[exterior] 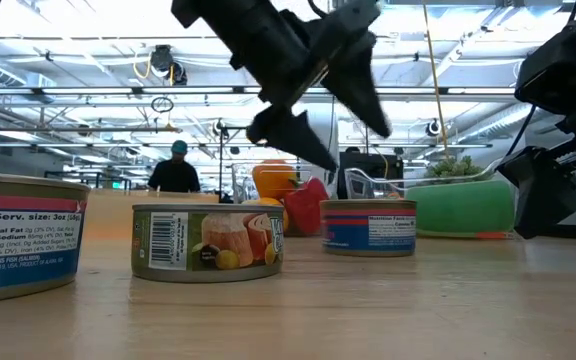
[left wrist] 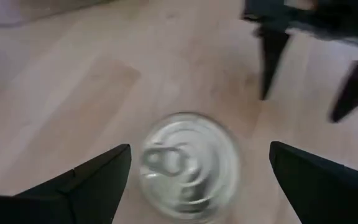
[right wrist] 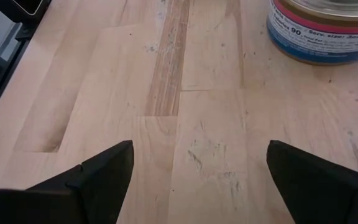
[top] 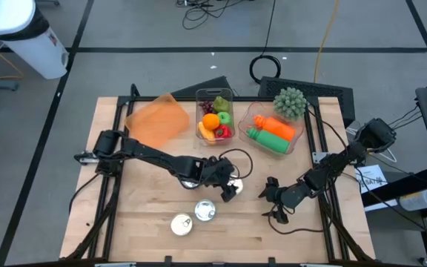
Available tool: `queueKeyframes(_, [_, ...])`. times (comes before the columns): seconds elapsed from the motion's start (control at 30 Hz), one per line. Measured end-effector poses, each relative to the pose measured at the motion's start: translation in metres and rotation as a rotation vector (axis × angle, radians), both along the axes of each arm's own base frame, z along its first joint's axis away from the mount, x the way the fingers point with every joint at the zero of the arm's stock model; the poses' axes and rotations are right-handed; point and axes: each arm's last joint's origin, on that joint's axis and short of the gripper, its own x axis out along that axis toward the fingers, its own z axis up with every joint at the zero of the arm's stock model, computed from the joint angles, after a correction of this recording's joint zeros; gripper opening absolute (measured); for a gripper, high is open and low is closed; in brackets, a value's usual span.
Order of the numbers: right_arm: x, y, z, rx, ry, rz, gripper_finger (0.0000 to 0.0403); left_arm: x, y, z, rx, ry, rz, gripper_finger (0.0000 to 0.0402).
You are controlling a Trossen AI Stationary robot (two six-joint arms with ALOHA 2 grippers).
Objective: Pick & Place Food Item
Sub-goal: Put the right blue tuna can into the orange bin
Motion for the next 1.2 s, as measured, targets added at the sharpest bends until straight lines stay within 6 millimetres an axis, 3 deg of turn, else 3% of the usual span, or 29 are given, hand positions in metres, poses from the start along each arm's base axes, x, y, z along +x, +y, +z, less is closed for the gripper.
queueKeyframes(0.3, [0.000,0.000,0.000,-0.001,0.001,-0.001,0.0348,-0.017,0.015,-0.019,0.067,0.225,0.207,0.0395])
queueKeyframes(0.7, [0.000,0.000,0.000,0.000,0.000,0.000,0.0348,-0.017,0.015,-0.031,0.076,0.267,0.240,0.0395])
queueKeyframes(1.0, [0.000,0.000,0.000,0.000,0.000,-0.001,0.0348,-0.029,0.017,-0.038,0.083,0.388,0.306,0.0395])
queueKeyframes(1.2, [0.000,0.000,0.000,0.000,-0.001,-0.001,0.0348,-0.034,0.016,-0.058,0.095,0.504,0.309,0.0394])
